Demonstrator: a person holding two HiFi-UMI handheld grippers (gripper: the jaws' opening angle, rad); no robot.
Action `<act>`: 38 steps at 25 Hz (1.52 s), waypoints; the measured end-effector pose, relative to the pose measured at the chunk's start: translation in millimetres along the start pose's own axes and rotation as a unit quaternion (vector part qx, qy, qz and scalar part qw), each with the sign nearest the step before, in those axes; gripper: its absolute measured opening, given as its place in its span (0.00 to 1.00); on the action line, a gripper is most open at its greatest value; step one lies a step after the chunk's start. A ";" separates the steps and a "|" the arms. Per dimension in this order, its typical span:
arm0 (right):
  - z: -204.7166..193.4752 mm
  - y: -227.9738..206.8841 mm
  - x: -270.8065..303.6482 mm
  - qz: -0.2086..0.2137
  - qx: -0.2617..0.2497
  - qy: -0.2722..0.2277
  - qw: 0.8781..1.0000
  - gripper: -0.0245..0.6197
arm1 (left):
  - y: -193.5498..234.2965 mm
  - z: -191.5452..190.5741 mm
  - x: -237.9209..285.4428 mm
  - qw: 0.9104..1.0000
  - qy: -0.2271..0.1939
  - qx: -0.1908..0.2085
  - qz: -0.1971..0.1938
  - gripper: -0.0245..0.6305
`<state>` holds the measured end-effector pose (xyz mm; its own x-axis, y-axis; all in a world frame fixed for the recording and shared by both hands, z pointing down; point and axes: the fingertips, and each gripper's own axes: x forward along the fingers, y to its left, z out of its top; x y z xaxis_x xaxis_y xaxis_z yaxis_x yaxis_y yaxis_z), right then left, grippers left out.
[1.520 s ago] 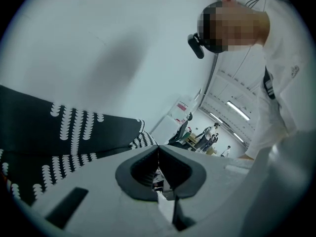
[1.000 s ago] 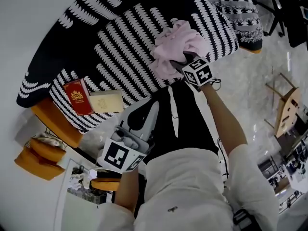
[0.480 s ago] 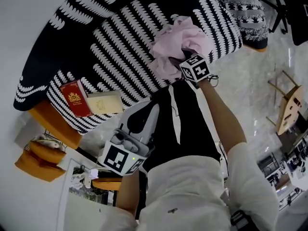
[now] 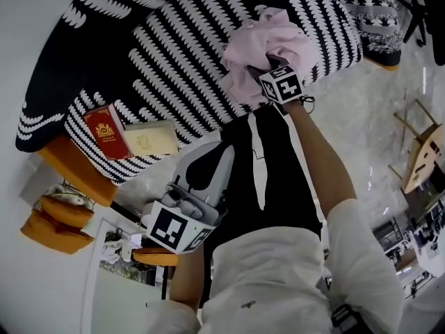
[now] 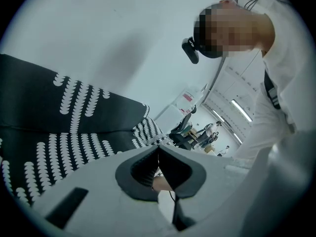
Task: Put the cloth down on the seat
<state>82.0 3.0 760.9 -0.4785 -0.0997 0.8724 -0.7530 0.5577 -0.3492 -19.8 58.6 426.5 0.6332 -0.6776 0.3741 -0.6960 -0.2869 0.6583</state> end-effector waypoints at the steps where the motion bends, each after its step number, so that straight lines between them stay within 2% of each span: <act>1: 0.0 -3.5 2.3 -0.003 -0.001 0.000 1.000 0.36 | -1.3 -1.9 1.9 1.000 0.001 0.000 -0.001 0.06; 8: 4.1 -23.1 19.7 -0.014 -0.024 0.015 1.000 0.37 | 3.3 -2.5 12.4 1.000 0.002 -0.001 0.006 0.06; 11: -3.0 -10.4 20.0 -0.003 -0.022 0.035 0.999 0.40 | 4.5 1.2 6.9 1.000 0.014 -0.009 0.016 0.06; 15: 0.5 -0.4 10.5 -0.012 -0.054 0.043 0.998 0.47 | -1.2 7.1 -3.7 1.000 0.005 -0.001 0.016 0.06; 20: 7.9 6.7 -12.9 -0.032 -0.069 0.033 0.997 0.54 | -11.5 18.5 -20.7 1.000 -0.018 0.012 0.015 0.06; 29: 10.1 31.7 -60.6 -0.037 -0.072 0.031 0.996 0.55 | -34.3 39.1 -53.2 0.999 -0.043 0.027 0.012 0.06; 38: 21.1 68.5 -133.5 -0.029 -0.089 0.009 0.996 0.54 | -59.2 59.6 -85.3 0.996 -0.069 0.052 0.013 0.06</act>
<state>84.7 37.2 613.3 -0.4270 -0.1223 0.8959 -0.6861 0.6892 -0.2330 -52.7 93.0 316.7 0.5674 -0.7702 0.2913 -0.7470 -0.3325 0.5757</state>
